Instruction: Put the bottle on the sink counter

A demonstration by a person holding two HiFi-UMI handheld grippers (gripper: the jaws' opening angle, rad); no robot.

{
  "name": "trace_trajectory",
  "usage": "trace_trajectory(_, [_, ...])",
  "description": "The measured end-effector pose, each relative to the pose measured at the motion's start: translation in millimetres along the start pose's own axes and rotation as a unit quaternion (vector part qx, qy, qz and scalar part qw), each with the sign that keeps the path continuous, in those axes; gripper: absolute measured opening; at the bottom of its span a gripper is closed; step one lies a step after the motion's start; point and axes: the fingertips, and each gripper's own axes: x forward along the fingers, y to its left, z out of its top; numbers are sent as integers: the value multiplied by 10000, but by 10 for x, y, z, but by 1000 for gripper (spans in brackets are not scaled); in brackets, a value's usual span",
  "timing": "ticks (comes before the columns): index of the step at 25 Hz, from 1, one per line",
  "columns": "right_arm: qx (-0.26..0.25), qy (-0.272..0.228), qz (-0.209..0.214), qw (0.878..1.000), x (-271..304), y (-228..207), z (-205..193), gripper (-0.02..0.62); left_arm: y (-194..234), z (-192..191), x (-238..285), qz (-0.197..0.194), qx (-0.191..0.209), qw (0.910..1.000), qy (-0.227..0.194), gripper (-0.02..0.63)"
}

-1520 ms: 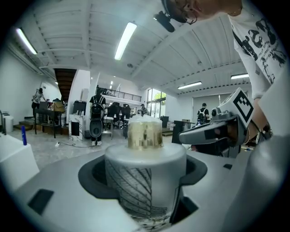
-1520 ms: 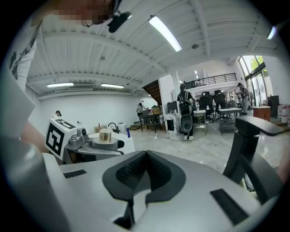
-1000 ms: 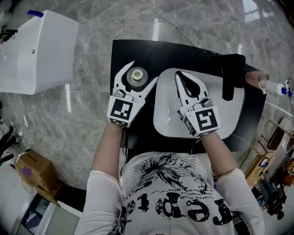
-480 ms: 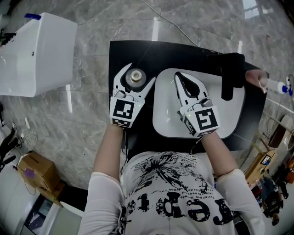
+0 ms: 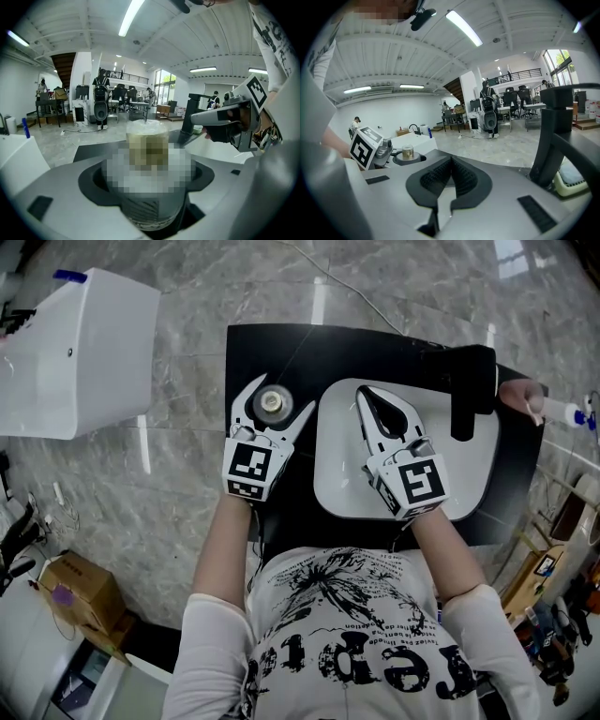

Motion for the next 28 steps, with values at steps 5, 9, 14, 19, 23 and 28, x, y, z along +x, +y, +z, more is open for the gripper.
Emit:
trace_trajectory(5, [59, 14, -139, 9999, -106, 64, 64, 15, -72, -64, -130, -51, 92, 9997, 203, 359])
trace_trajectory(9, [108, 16, -223, 9997, -201, 178, 62, 15, -106, 16, -244, -46, 155, 9999, 51, 367])
trace_trajectory(14, [-5, -108, -317, 9994, -369, 383, 197, 15, -149, 218, -459, -22, 211, 9996, -183, 376])
trace_trajectory(19, [-195, -281, -477, 9983, -588, 602, 438, 15, -190, 591, -798, -127, 622, 9968, -485, 376])
trace_trajectory(23, [-264, -429, -624, 9968, -827, 774, 616, 15, -327, 954, -1235, -295, 772, 9921, -941, 328])
trace_trajectory(28, [-291, -617, -624, 9957, -1098, 1085, 793, 15, -517, 1222, -1808, -651, 717, 9868, -1300, 177])
